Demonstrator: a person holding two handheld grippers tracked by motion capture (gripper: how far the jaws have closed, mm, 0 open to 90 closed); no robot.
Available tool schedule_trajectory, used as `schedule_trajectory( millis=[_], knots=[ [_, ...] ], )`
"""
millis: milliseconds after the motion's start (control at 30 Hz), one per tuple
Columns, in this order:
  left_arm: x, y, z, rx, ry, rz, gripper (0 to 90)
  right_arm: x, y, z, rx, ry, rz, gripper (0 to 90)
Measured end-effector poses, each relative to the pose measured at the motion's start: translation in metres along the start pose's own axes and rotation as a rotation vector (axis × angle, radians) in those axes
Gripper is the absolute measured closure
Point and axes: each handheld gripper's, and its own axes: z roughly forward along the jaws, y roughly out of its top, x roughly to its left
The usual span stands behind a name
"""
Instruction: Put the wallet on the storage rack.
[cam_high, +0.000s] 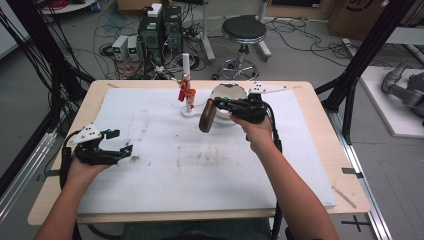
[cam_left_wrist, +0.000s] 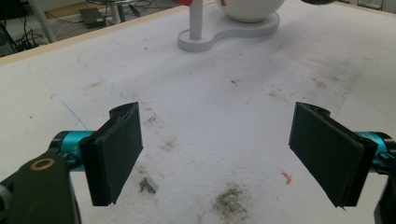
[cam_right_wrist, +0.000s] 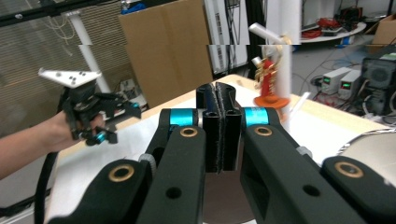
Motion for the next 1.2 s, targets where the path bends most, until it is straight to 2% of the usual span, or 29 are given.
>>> schedule_trajectory(
  millis=[167,600,833,933,1200],
  knots=[
    [0.0,0.0,0.0,0.001,0.002,-0.005,17.3,-0.011,0.007,-0.006,-0.019,-0.038,0.006,90.0],
    [0.0,-0.002,0.002,0.013,0.001,-0.003,17.4,-0.038,0.025,-0.016,-0.026,-0.129,0.008,90.0],
    [0.0,-0.002,0.002,0.015,0.0,-0.002,17.3,-0.059,0.025,-0.019,-0.028,-0.187,0.035,90.0],
    [0.0,-0.002,0.002,0.017,0.002,-0.002,17.3,-0.066,0.025,-0.017,-0.009,-0.21,0.037,90.0],
    [0.001,-0.003,0.002,0.018,0.001,-0.002,17.3,-0.077,0.02,-0.011,-0.005,-0.234,0.054,90.0]
  ],
)
